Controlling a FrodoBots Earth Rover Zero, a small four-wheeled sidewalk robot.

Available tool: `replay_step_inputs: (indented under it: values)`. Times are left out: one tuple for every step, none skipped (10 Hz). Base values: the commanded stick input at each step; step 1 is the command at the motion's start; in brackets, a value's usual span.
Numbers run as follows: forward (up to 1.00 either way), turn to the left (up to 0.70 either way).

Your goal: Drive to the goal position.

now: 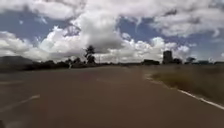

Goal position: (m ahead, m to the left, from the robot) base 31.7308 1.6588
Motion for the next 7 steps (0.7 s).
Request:
replay_step_inputs:
  values:
    - [1.0, 0.0]
    - [1.0, 0.0]
    - [1.0, -0.32]
    - [1.0, -0.1]
    - [1.0, 0.0]
    - [1.0, 0.0]
    - [1.0, 0.0]
